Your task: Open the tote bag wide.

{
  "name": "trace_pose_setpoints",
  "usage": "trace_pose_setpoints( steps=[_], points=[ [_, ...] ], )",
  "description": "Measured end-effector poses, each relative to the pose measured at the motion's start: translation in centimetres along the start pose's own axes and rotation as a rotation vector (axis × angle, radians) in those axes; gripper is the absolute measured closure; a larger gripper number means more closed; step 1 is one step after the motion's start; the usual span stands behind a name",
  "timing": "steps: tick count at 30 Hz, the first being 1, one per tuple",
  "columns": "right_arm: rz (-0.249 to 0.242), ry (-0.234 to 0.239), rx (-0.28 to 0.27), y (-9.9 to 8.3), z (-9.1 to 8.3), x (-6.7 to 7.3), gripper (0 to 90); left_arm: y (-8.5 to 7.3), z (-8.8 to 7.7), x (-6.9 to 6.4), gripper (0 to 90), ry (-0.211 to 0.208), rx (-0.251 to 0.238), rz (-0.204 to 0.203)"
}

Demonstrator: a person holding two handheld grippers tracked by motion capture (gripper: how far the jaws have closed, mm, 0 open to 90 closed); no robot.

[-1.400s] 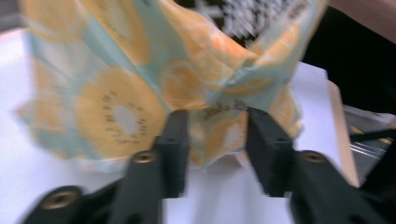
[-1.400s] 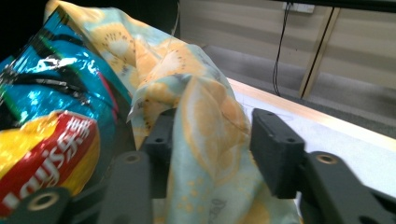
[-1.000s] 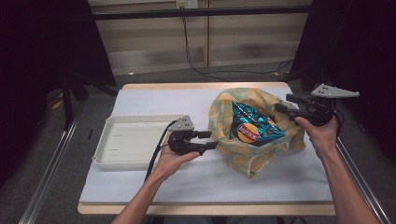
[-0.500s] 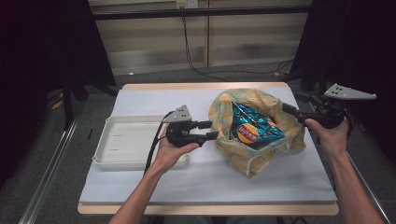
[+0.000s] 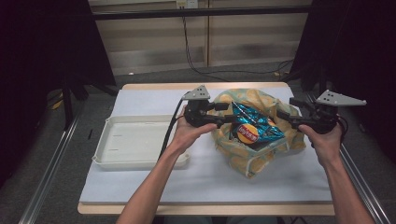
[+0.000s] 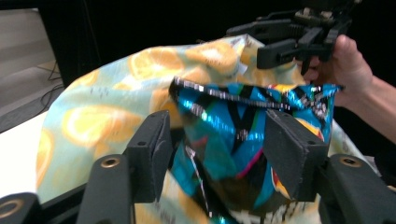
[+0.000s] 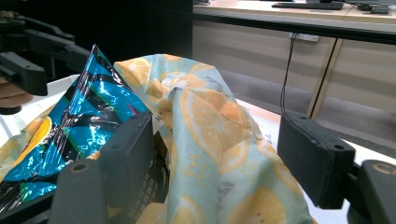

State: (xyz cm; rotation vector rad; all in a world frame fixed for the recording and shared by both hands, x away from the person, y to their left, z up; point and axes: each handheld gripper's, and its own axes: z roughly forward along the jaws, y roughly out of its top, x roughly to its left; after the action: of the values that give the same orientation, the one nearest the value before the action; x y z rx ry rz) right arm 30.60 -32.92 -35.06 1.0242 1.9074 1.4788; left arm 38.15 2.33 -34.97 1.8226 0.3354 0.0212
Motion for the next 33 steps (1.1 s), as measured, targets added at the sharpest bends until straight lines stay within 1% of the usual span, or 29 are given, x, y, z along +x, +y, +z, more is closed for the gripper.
trace_pose_setpoints(
  steps=[1, 2, 3, 4, 6, 7, 8, 9, 11, 12, 14, 16, 17, 18, 19, 20, 21, 22, 23, 24, 26, 27, 28, 29, 30, 32, 33],
  points=[
    [0.005, 0.002, -0.006, 0.0, 0.0, 0.0, 27.1, 0.1, 0.3, 0.1, 41.4, 0.0, -0.012, 0.003],
    [0.011, 0.004, -0.014, 0.0, 0.0, 0.0, 27.1, 0.1, 0.5, 0.1, 41.1, 0.01, -0.016, -0.004],
    [0.006, 0.005, -0.009, -0.1, 0.1, 0.0, 27.1, 0.0, 0.8, 0.4, 40.4, -0.001, -0.023, -0.02],
    [0.003, 0.004, -0.002, -0.2, 0.2, 0.1, 27.1, -0.1, 1.2, 0.5, 39.4, -0.009, -0.021, -0.027],
    [-0.009, -0.003, 0.014, -0.4, 0.4, 0.2, 27.1, -0.3, 1.9, 0.5, 36.8, 0.001, 0.003, -0.023],
    [-0.007, -0.007, 0.022, -0.4, 0.5, 0.2, 27.1, -0.3, 1.9, 0.5, 34.3, 0.001, 0.003, -0.023],
    [-0.007, -0.007, 0.02, -0.5, 0.4, 0.1, 27.1, -0.4, 2.4, 0.4, 31.7, 0.002, 0.013, -0.03],
    [-0.005, -0.005, 0.018, -0.5, 0.4, 0.1, 27.1, -0.5, 2.5, 0.4, 31.5, -0.003, 0.017, -0.02],
    [-0.011, 0.0, 0.018, -0.5, 0.3, 0.0, 27.1, -0.4, 2.8, 0.4, 29.8, -0.007, 0.02, -0.018],
    [-0.009, -0.002, 0.018, -0.5, 0.3, -0.1, 27.0, -0.4, 3.0, 0.5, 28.5, -0.013, 0.014, -0.029],
    [0.001, -0.006, 0.018, -0.6, 0.4, -0.2, 27.0, -0.3, 3.3, 0.6, 27.9, -0.019, 0.028, -0.023],
    [0.008, -0.008, 0.024, -0.7, 0.5, -0.1, 27.0, -0.3, 3.6, 0.6, 27.4, -0.025, 0.028, -0.025],
    [0.007, -0.007, 0.024, -0.7, 0.5, -0.1, 27.0, -0.1, 3.8, 0.6, 27.8, -0.033, 0.033, -0.012],
    [-0.001, -0.005, 0.024, -0.7, 0.5, -0.2, 27.0, 0.0, 4.0, 0.6, 30.3, -0.032, 0.031, -0.011],
    [-0.001, -0.005, 0.024, -0.7, 0.5, -0.2, 27.0, 0.0, 4.0, 0.6, 35.2, -0.032, 0.031, -0.011],
    [0.007, -0.009, 0.018, -0.7, 0.5, -0.4, 26.9, 0.1, 4.4, 0.3, 43.0, -0.059, 0.031, 0.01],
    [0.008, -0.007, 0.02, -0.6, 0.5, -0.4, 26.8, 0.2, 4.5, 0.1, 47.2, -0.047, 0.03, 0.017],
    [0.01, -0.005, 0.019, -0.6, 0.5, -0.4, 26.8, 0.4, 4.5, 0.1, 54.7, -0.066, 0.03, 0.028],
    [0.012, -0.007, 0.017, -0.6, 0.5, -0.4, 26.8, 0.4, 4.5, 0.1, 63.5, -0.066, 0.03, 0.028],
    [0.004, -0.005, 0.017, -0.5, 0.5, -0.5, 26.8, 0.5, 4.5, 0.1, 67.8, -0.049, 0.026, 0.028],
    [0.008, -0.002, 0.012, -0.5, 0.5, -0.5, 26.7, 0.5, 4.5, 0.4, 74.8, -0.063, 0.026, 0.017],
    [0.007, -0.007, 0.016, -0.5, 0.5, -0.5, 26.7, 0.5, 4.4, 0.4, 76.6, -0.063, 0.031, 0.014],
    [0.009, -0.008, 0.02, -0.5, 0.6, -0.4, 26.6, 0.5, 4.3, 0.4, 78.2, -0.073, 0.029, 0.011],
    [0.008, -0.008, 0.02, -0.5, 0.6, -0.4, 26.6, 0.5, 4.1, 0.4, 81.3, -0.08, 0.03, 0.019],
    [0.004, -0.006, 0.023, -0.6, 0.6, -0.4, 26.5, 0.4, 4.1, 0.3, 86.7, -0.088, 0.02, 0.013],
    [0.005, -0.003, 0.022, -0.7, 0.7, -0.6, 26.4, 0.5, 3.9, 0.2, 88.2, -0.093, 0.022, 0.007],
    [0.013, -0.01, 0.022, -0.7, 0.8, -0.6, 26.3, 0.5, 3.8, 0.1, 88.5, -0.094, 0.023, 0.004]
  ],
)
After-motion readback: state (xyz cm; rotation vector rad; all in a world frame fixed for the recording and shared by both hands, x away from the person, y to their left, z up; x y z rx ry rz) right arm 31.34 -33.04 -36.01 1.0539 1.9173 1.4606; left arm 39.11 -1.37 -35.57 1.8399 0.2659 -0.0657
